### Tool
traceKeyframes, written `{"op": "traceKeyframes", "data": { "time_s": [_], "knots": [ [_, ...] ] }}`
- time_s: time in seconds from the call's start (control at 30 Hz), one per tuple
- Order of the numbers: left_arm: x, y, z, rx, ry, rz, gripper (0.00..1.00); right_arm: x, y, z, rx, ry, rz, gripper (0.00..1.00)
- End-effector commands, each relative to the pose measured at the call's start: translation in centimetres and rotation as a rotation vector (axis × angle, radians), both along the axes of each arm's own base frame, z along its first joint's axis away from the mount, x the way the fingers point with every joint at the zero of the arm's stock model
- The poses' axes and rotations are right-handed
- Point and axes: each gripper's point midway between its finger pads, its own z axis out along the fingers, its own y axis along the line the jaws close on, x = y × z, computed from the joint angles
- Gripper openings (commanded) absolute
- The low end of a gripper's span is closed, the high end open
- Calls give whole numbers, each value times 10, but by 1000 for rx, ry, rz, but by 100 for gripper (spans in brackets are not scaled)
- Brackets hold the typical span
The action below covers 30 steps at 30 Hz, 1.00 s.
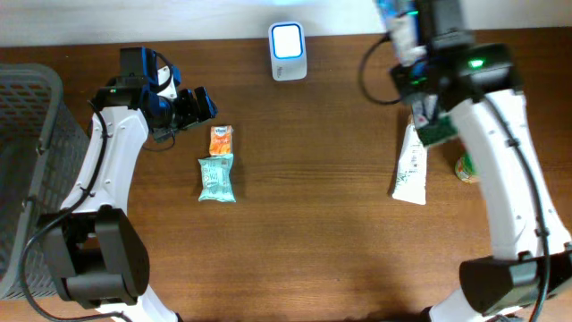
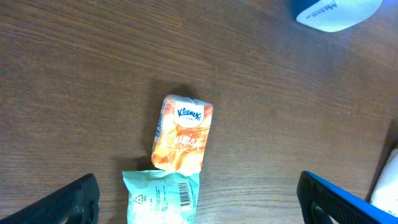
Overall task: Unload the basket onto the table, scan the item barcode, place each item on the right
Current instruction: 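Lay the packet on the table's right side and open the right gripper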
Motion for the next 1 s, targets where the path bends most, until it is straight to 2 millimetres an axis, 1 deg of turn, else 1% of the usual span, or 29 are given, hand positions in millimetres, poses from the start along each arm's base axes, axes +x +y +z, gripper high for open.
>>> {"op": "traceKeyframes", "data": {
  "time_s": [0.0, 0.03, 0.07, 0.1, 0.13, 0.2, 0.23, 0.33, 0.4, 0.43, 0.47, 0.5, 0.53, 0.6, 0.67, 0.73, 0.77, 0.83, 0.87, 0.9, 0.93, 0.97],
  "knots": [
    [1, 1, 3, 7, -10, -5, 99, -7, -28, -18, 266, 81, -106, 4],
    [1, 1, 3, 7, -9, -5, 99, -9, -50, -24, 285, 101, -160, 4],
    [1, 1, 3, 7, -10, -5, 99, -11, -68, -31, 301, 118, -202, 4],
    [1, 1, 3, 7, -10, -5, 99, -12, -79, -37, 327, 129, -227, 4],
    [1, 1, 3, 7, -9, -5, 99, -15, -90, -52, 384, 167, -255, 4],
    [1, 1, 3, 7, -10, -5, 99, -19, -95, -74, 418, 224, -276, 4],
    [1, 1, 3, 7, -10, -5, 99, -24, -95, -99, 416, 283, -275, 4],
    [1, 1, 3, 7, -10, -5, 99, -29, -95, -131, 416, 346, -289, 4],
    [1, 1, 3, 7, -9, -5, 99, -29, -100, -139, 392, 361, -303, 5],
    [1, 1, 3, 7, -10, -5, 99, -29, -104, -139, 371, 358, -311, 8],
    [1, 1, 3, 7, -10, -5, 99, -29, -107, -140, 359, 357, -316, 13],
    [1, 1, 3, 7, -10, -5, 99, -29, -107, -140, 354, 356, -314, 22],
    [1, 1, 3, 7, -10, -5, 99, -29, -107, -140, 353, 356, -311, 32],
    [1, 1, 3, 7, -9, -5, 99, -27, -107, -138, 353, 350, -309, 36],
    [1, 1, 3, 7, -9, -5, 99, -24, -102, -132, 369, 338, -294, 37],
    [1, 1, 3, 7, -10, -5, 99, -15, -82, -117, 394, 311, -238, 38],
    [1, 1, 3, 7, -10, -5, 99, -10, -66, -108, 394, 301, -195, 38],
    [1, 1, 3, 7, -9, -5, 99, -6, -26, -99, 403, 301, -97, 38],
    [1, 1, 3, 7, -10, -5, 99, -7, 7, -97, 426, 314, -21, 38],
    [1, 1, 3, 7, -10, -5, 99, -10, 49, -95, 464, 330, 81, 50],
    [1, 1, 3, 7, -9, -5, 99, -12, 69, -93, 482, 334, 130, 59],
    [1, 1, 3, 7, -10, -5, 99, -15, 95, -91, 503, 335, 196, 71]
  ]
}}
